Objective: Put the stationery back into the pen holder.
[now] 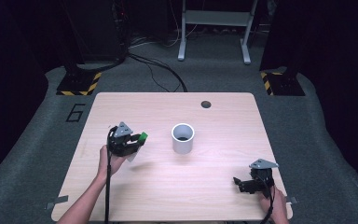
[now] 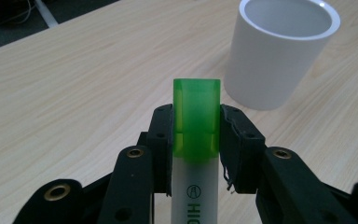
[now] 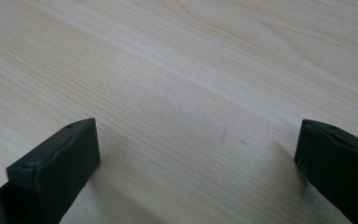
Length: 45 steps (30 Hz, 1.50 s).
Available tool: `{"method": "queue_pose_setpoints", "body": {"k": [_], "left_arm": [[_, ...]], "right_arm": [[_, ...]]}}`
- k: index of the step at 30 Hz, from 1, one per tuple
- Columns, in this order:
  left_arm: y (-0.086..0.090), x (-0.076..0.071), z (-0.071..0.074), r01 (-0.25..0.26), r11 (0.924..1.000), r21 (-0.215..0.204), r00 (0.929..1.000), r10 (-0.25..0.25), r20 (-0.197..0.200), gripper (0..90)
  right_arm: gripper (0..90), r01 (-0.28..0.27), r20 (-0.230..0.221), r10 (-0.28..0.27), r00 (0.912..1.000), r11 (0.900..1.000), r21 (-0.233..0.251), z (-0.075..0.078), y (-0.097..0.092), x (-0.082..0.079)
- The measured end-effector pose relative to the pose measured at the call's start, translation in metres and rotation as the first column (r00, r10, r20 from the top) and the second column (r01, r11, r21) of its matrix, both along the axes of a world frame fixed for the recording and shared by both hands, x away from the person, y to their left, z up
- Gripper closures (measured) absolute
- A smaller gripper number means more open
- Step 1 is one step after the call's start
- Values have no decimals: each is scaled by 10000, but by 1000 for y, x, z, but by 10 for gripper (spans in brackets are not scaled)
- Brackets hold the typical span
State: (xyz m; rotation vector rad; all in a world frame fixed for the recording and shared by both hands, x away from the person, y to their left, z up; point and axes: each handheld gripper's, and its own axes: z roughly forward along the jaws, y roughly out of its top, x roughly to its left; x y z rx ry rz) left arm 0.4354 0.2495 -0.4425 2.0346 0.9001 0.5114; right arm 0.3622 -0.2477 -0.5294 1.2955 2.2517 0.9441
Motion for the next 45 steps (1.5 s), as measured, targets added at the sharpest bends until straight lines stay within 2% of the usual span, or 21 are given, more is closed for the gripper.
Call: {"method": "queue_pose_setpoints", "body": {"k": [7, 8, 12, 14, 16, 17, 21, 32, 33, 38, 40, 43, 45], "left_arm": [[-4, 1, 7, -98, 9996, -265, 9989, 110, 457, 670], [-6, 1, 10, -138, 9992, -388, 9979, 163, 631, 670], [-9, 2, 16, -95, 9988, -491, 9968, 133, 784, 670], [-13, 2, 19, -139, 9978, -645, 9941, 207, 1065, 670], [-14, 3, 21, -101, 9979, -643, 9938, 171, 1099, 670], [-16, 3, 22, -176, 9969, -772, 9913, 274, 1289, 670], [-21, 6, 31, -158, 9952, -966, 9874, 308, 1552, 670], [-27, 14, 43, -88, 9937, -1120, 9831, 291, 1808, 670], [-29, 16, 43, -100, 9911, -1326, 9814, 352, 1889, 670], [-32, 19, 48, -92, 9899, -1412, 9789, 377, 2006, 670], [-33, 21, 51, -143, 9868, -1612, 9756, 491, 2139, 670], [-36, 22, 55, -8, 9874, -1585, 9772, 344, 2096, 670], [-40, 23, 56, -8, 9854, -1703, 9731, 400, 2271, 670]], "right_arm": [[0, -33, 33, 33, 10000, 10000, -28, 0, 0, 0], [0, -27, 14, 27, 10000, 10000, -20, 0, 0, 0], [0, 2, -6, -2, 10000, 10000, 5, 0, 0, 0], [0, -12, 2, 12, 10000, 10000, -8, 0, 0, 0], [0, -2, -9, 2, 10000, 10000, 6, 0, 0, 0], [0, 2, -6, -2, 10000, 10000, 4, 0, 0, 0], [0, -4, -1, 4, 10000, 10000, -3, 0, 0, 0], [0, -2, -3, 2, 10000, 10000, -1, 0, 0, 0], [0, -1, -2, 1, 10000, 10000, 0, 0, 0, 0], [0, -5, 1, 5, 10000, 10000, -2, 0, 0, 0], [0, -3, 0, 3, 10000, 10000, -1, 0, 0, 0], [0, 0, -4, 0, 10000, 10000, 3, 0, 0, 0], [0, 3, 0, -3, 10000, 10000, 1, 0, 0, 0]]}}
